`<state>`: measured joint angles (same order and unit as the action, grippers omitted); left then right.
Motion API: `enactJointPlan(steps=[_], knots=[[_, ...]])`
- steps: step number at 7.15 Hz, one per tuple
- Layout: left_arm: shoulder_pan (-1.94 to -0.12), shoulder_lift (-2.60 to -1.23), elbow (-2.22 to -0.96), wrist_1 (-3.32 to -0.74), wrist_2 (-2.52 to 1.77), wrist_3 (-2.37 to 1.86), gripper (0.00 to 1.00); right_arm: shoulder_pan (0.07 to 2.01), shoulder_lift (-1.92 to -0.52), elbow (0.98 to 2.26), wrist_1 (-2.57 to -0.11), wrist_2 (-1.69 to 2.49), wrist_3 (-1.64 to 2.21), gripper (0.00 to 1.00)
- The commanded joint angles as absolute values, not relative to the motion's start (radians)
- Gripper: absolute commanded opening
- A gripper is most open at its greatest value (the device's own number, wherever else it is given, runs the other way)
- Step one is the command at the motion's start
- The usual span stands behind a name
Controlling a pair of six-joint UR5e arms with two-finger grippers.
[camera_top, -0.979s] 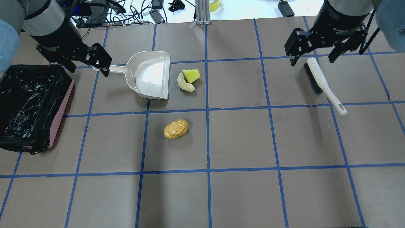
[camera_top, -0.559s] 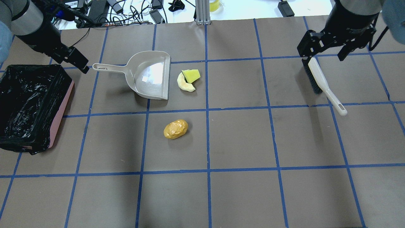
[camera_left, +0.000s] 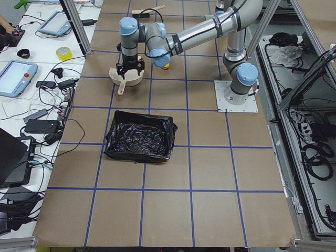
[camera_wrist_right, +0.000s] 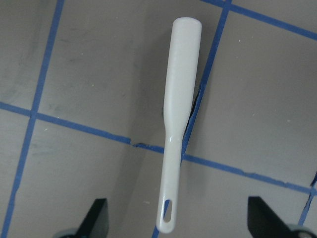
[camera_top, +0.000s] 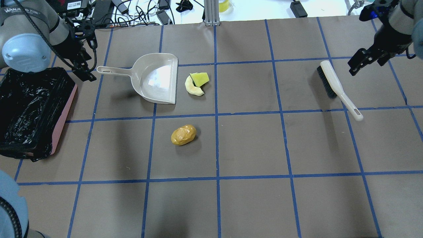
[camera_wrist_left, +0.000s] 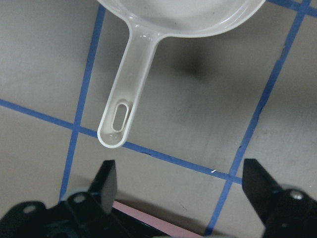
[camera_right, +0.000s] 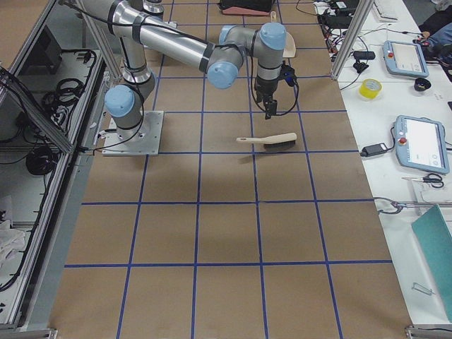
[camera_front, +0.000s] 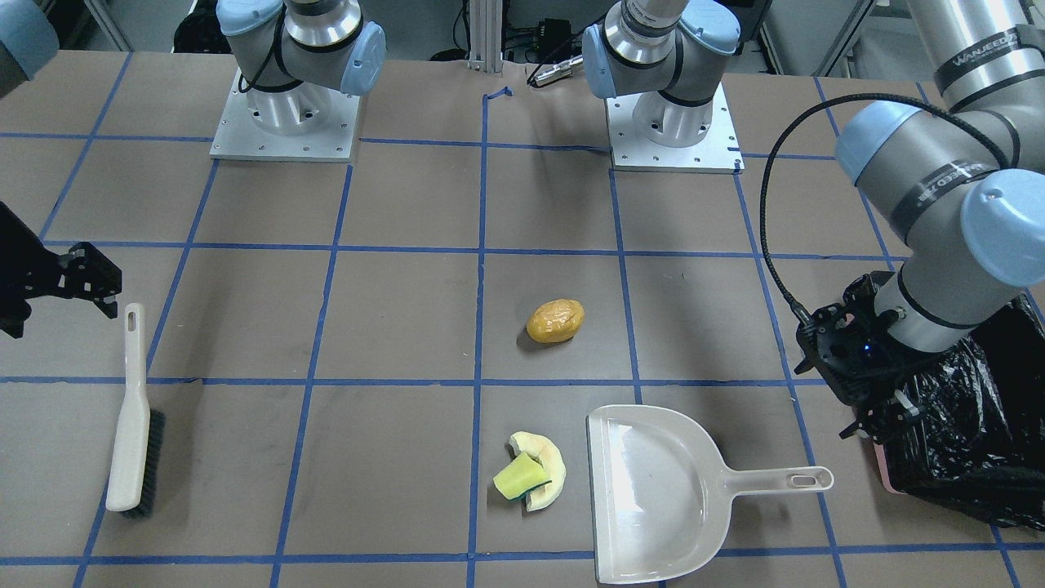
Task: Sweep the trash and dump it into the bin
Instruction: 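Grasp the white dustpan handle with the left gripper while the right grasps the brush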
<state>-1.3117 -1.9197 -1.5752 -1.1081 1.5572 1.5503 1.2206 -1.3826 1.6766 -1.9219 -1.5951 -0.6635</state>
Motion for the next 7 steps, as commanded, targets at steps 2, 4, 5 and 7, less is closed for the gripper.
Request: enactJointPlan(steps=[2, 4, 5, 7], knots=[[-1.315, -2.017, -1.563, -0.981, 1.548, 1.845, 0.92, 1.213, -1.286, 1.724, -1.977, -1.611, -0.693, 1.0], [-1.324, -2.055, -1.548, -0.969, 1.507, 1.847, 0.92, 1.213, -1.24, 1.727, -1.976, -1.646, -0.7, 1.0], [-1.341, -2.087, -1.525, -0.973, 1.471, 1.842, 0.92, 1.212, -1.224, 1.727, -1.977, -1.672, -0.699, 1.0], [-1.351, -2.132, -1.494, -0.988, 1.467, 1.812, 0.92, 1.212, -1.201, 1.735, -1.973, -1.672, -0.686, 1.0]])
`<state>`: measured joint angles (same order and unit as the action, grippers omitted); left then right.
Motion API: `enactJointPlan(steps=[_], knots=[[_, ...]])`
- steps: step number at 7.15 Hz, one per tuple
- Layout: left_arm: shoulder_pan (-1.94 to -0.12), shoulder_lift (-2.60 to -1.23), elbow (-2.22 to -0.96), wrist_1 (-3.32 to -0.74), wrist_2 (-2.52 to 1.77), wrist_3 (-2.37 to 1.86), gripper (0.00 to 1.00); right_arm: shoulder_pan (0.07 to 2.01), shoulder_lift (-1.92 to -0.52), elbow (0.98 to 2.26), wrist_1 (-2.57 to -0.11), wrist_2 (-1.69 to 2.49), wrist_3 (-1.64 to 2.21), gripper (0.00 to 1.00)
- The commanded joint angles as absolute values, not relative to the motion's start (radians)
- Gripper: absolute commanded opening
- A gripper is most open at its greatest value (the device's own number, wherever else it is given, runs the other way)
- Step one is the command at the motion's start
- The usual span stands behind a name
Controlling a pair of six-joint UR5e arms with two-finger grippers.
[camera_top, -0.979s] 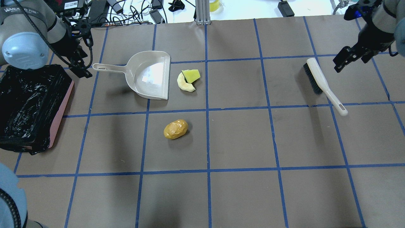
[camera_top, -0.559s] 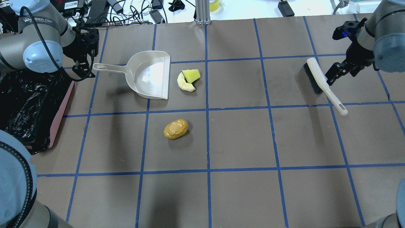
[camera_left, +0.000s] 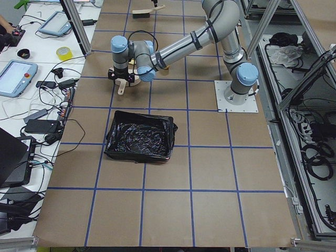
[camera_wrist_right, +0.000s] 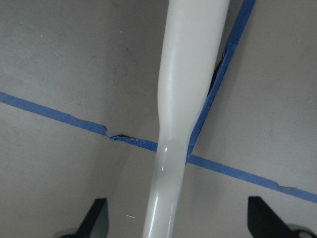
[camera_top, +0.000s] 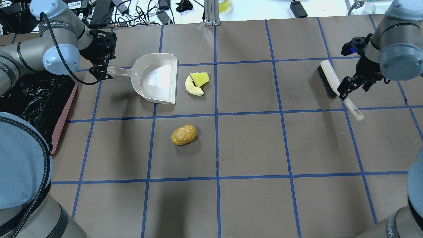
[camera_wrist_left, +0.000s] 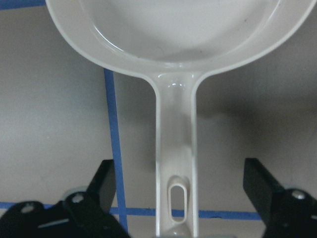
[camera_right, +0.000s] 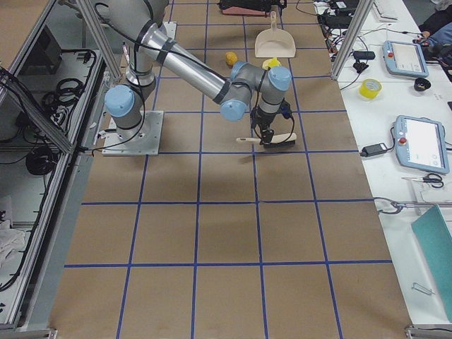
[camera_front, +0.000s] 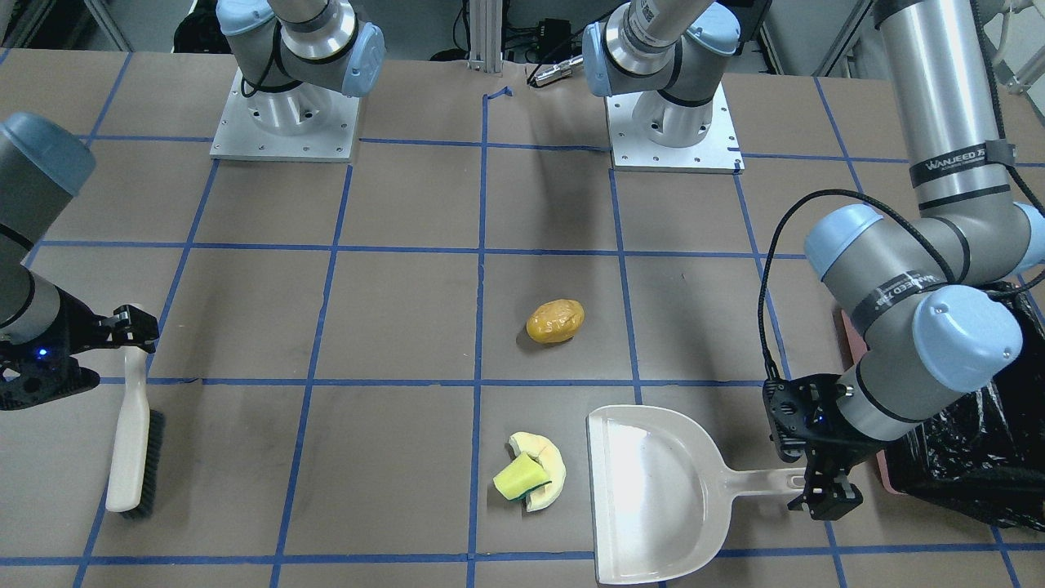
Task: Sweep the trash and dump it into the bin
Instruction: 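Grasp the white dustpan handle with the left gripper while the right grasps the brush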
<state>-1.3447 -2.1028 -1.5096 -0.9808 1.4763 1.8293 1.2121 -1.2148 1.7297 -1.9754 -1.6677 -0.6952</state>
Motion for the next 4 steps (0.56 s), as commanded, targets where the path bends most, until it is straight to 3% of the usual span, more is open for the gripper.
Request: enactJointPlan(steps=[1, 3, 4], knots=[[-1.356, -2.144, -1.487, -0.988, 1.466, 1.809, 0.92, 1.212, -1.197, 1.747, -1.974, -1.684, -0.674, 1.0], [-1.374, -2.166, -1.473, -1.023, 1.462, 1.779, 0.91, 1.21, -1.181, 1.756, -1.973, -1.687, -0.663, 1.0], [-1.376, -2.175, -1.474, -1.023, 1.462, 1.775, 0.91, 1.21, -1.175, 1.758, -1.973, -1.687, -0.634, 0.94]])
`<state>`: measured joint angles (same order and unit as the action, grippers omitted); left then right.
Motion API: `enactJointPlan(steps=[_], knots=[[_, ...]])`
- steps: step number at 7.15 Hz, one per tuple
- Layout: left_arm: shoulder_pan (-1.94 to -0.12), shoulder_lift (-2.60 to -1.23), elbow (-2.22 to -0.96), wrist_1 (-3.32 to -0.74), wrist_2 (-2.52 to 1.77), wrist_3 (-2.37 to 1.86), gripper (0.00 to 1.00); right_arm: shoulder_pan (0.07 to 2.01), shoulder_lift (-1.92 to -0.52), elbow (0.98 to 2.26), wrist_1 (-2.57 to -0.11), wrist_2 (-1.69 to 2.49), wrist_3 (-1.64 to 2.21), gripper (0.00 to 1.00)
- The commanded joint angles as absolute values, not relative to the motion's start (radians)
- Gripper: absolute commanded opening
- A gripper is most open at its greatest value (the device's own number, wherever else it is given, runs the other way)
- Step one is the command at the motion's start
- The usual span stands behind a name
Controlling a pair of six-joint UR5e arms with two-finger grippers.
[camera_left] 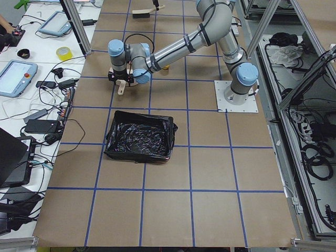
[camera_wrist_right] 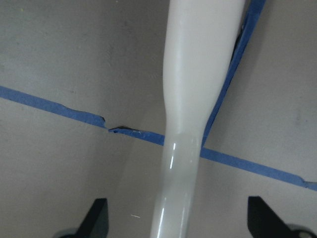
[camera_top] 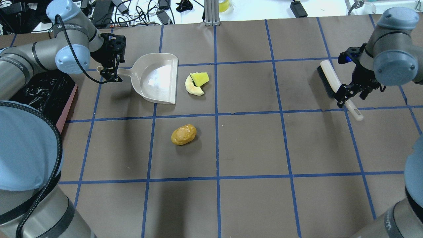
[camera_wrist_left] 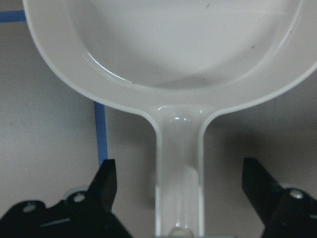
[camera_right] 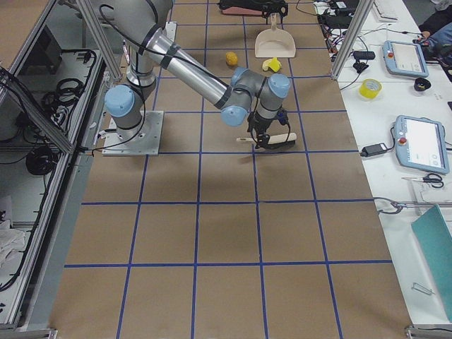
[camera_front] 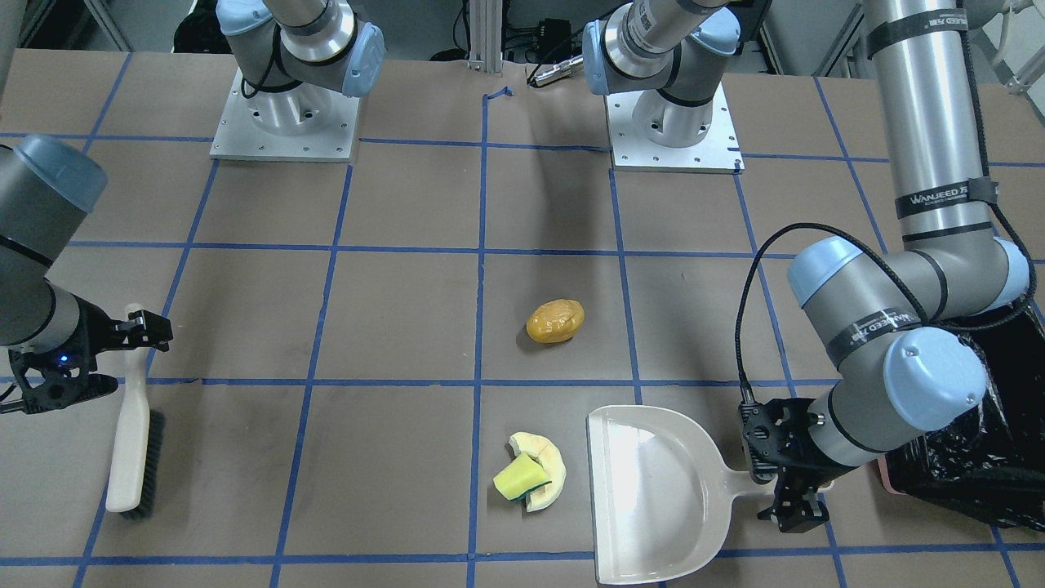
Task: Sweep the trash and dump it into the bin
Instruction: 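Hold the dustpan with the left gripper while lifting the brush with the right gripper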
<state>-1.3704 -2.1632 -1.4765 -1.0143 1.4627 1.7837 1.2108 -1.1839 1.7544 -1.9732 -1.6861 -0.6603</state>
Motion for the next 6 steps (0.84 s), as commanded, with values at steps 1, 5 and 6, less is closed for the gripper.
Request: enactJointPlan(steps=[1, 5, 6], knots=[[-1.376, -2.189, -1.48, -1.023, 1.45, 1.772, 0.91, 1.21, -1.174, 1.759, -1.973, -1.687, -0.634, 0.8], [-1.379, -2.207, -1.525, -1.026, 1.396, 1.707, 0.87, 1.21, -1.172, 1.759, -1.971, -1.687, -0.632, 0.59], [-1.379, -2.206, -1.528, -1.026, 1.397, 1.704, 0.83, 1.21, -1.172, 1.759, -1.971, -1.687, -0.627, 0.5]])
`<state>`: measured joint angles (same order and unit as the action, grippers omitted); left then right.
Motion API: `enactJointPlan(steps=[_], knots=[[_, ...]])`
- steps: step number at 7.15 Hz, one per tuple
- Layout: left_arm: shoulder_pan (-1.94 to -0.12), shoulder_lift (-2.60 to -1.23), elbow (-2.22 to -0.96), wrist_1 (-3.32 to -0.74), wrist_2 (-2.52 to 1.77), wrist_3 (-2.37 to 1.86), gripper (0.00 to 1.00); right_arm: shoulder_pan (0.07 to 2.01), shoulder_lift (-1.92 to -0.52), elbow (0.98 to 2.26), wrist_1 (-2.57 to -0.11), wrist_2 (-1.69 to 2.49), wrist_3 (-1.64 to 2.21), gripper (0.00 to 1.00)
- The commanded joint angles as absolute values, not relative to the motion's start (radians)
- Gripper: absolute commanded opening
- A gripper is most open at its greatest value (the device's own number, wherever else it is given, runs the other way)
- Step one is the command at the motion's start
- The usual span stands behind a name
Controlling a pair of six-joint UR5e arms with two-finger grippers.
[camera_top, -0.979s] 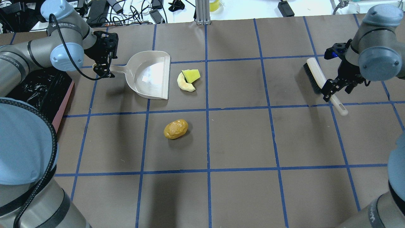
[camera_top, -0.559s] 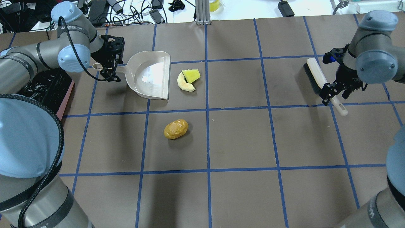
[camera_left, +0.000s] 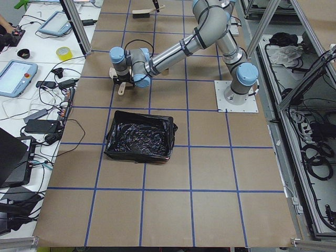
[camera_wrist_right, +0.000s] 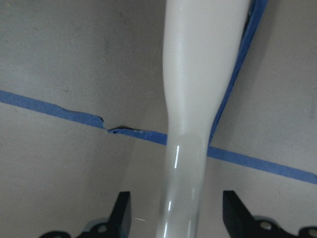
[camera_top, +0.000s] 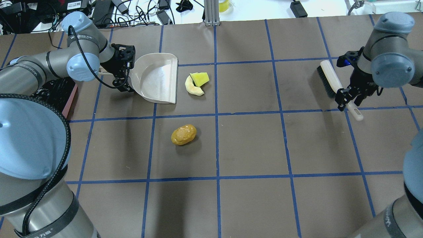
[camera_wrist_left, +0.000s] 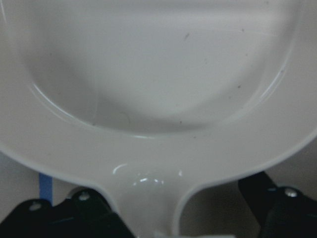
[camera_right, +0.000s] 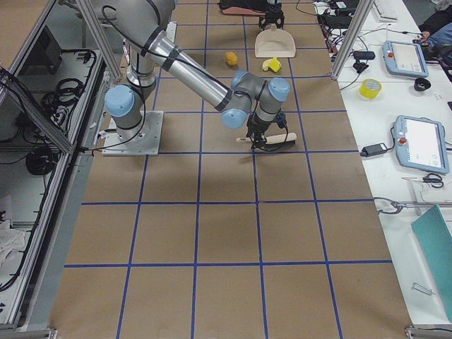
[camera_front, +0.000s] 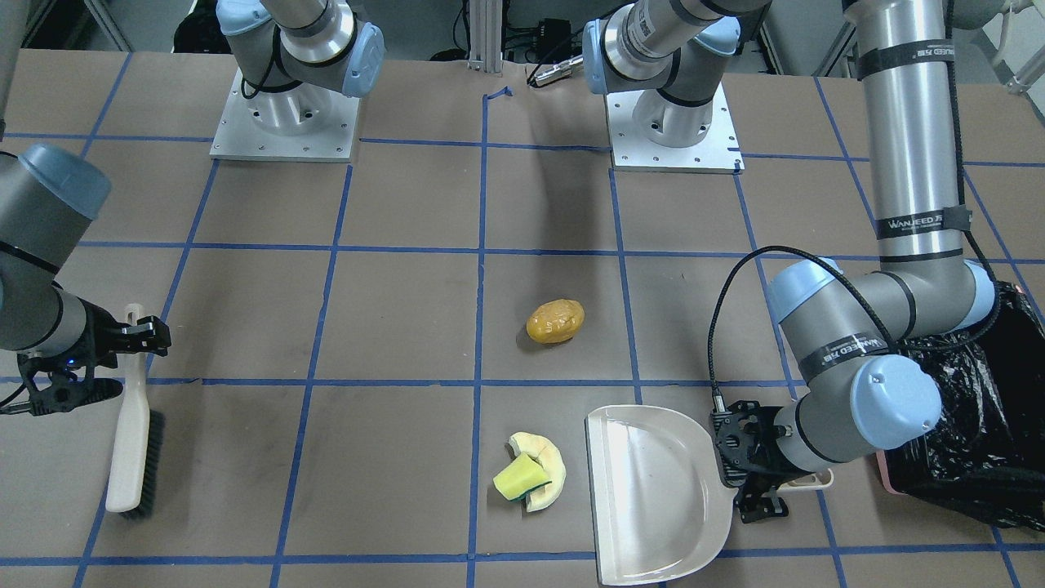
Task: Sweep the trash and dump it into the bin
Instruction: 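Hold the dustpan with the left gripper while lifting the brush with the right gripper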
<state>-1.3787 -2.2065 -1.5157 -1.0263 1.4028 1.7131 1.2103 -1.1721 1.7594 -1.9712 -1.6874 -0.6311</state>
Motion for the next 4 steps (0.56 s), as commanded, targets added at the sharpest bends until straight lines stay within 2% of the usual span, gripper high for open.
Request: enactJointPlan(steps=[1, 2, 3, 4], knots=[[-1.378, -2.206, -1.528, -1.026, 1.397, 1.707, 0.72, 1.21, -1.172, 1.759, -1.967, -1.687, -0.609, 0.36], [-1.378, -2.2, -1.528, -1.025, 1.399, 1.709, 0.3, 1.21, -1.173, 1.758, -1.965, -1.686, -0.6, 0.13], [-1.378, -2.195, -1.528, -1.025, 1.401, 1.706, 0.09, 1.21, -1.178, 1.756, -1.926, -1.686, -0.591, 0.0], [-1.379, -2.194, -1.528, -1.023, 1.399, 1.703, 0.03, 1.21, -1.184, 1.749, -1.883, -1.687, -0.518, 0.0]])
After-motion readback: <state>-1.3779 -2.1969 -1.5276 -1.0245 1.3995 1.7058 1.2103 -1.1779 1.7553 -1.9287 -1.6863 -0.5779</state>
